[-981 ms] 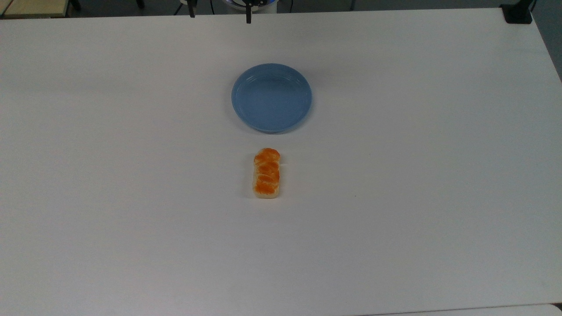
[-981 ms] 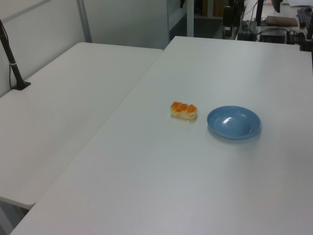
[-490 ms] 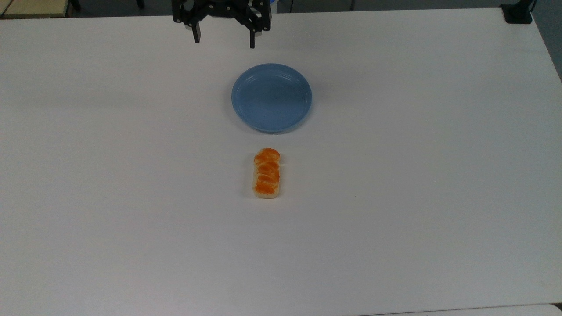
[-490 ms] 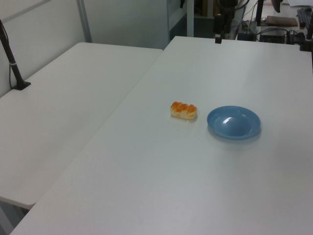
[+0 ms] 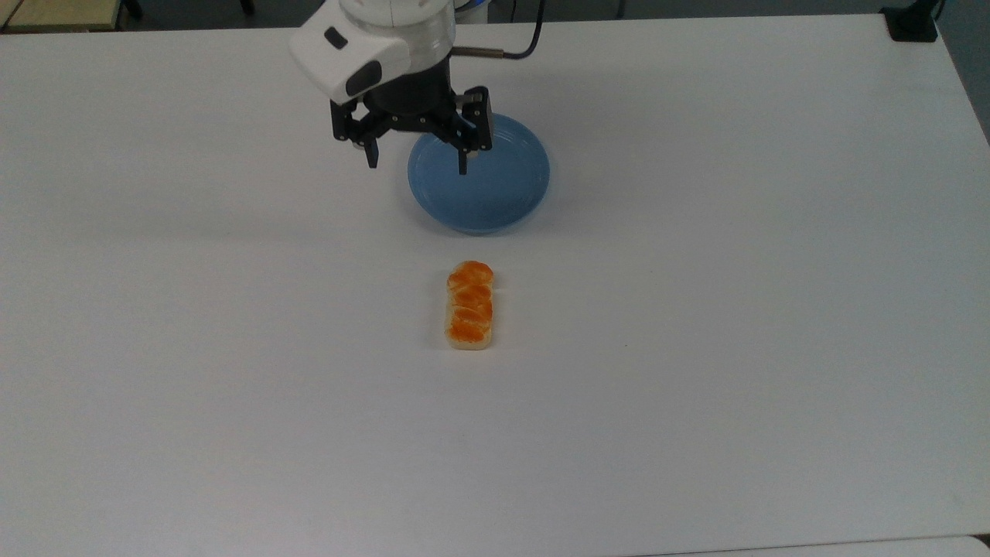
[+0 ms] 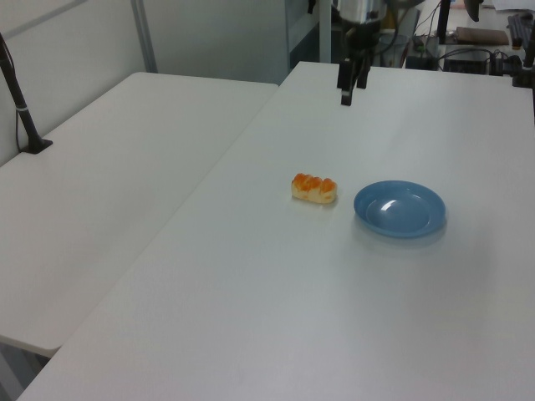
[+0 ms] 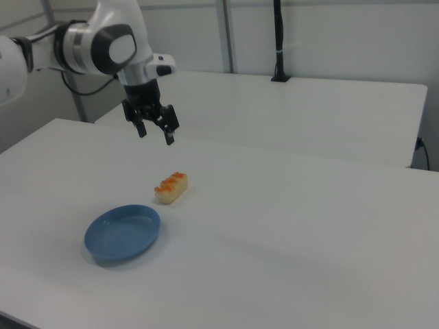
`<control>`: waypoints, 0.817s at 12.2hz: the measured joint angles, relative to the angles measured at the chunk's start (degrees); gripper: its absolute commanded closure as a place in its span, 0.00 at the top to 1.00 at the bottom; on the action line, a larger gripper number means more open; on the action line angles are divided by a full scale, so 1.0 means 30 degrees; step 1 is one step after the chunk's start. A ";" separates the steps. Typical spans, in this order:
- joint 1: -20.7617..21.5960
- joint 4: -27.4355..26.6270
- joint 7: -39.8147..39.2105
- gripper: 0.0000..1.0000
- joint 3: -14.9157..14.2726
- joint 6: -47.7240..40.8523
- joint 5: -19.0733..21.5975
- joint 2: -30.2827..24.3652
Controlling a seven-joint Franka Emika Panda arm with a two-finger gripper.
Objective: Put the bread on a plate
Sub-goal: 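Move the open gripper over the orange-topped bread roll, then lower the gripper around the bread roll and close on it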
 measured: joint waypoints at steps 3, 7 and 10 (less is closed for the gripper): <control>0.0115 0.0006 0.0300 1.00 0.0109 0.1227 0.0001 0.1171; 0.0449 0.0009 0.0506 1.00 0.0124 0.1585 0.0001 0.1476; 0.0448 0.0038 0.0506 1.00 0.0124 0.1951 0.0001 0.2119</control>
